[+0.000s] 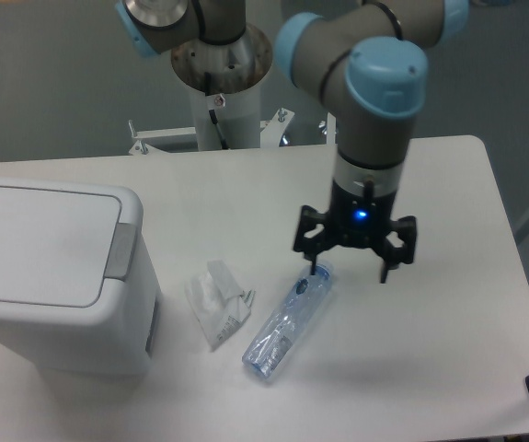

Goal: Open the trash can
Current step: 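Move the open gripper over to the trash can lid edge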

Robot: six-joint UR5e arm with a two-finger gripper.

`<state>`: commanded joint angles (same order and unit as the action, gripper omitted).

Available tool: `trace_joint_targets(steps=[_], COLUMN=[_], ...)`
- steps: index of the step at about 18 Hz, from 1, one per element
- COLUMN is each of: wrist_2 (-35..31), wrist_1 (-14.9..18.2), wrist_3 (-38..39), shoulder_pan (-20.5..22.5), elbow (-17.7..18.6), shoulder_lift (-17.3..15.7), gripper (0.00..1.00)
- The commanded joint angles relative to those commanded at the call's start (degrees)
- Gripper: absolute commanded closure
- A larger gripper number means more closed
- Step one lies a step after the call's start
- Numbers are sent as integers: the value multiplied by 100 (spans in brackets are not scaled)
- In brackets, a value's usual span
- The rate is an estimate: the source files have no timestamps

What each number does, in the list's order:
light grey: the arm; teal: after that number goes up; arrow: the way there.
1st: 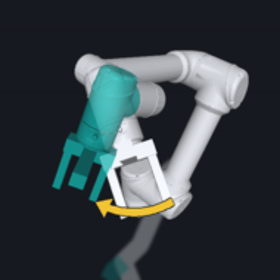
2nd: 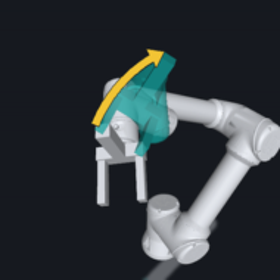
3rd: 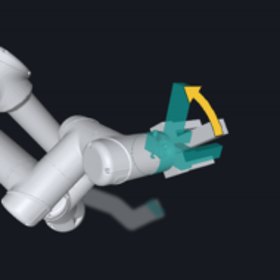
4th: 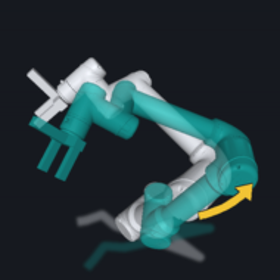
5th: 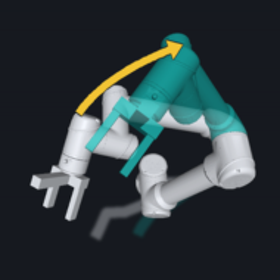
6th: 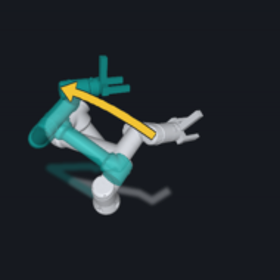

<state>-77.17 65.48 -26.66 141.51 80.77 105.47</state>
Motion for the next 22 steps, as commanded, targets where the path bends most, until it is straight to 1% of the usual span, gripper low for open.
trace_joint_targets(steps=[2,5,10,12,14,22], wrist_2=[184,475,510,502,502,475], wrist_1=[0,0,-35,-44,-53,-53], wrist_3=[501,854,1373,1514,1576,1585], shoulder_pan=[-70,-176,-676,-878,-1037,-1336], elbow=[0,-18,-35,-35,17,263], shoulder_lift=[-123,-281,-343,-343,-413,-422], gripper=[0,0,0,0,0,0])
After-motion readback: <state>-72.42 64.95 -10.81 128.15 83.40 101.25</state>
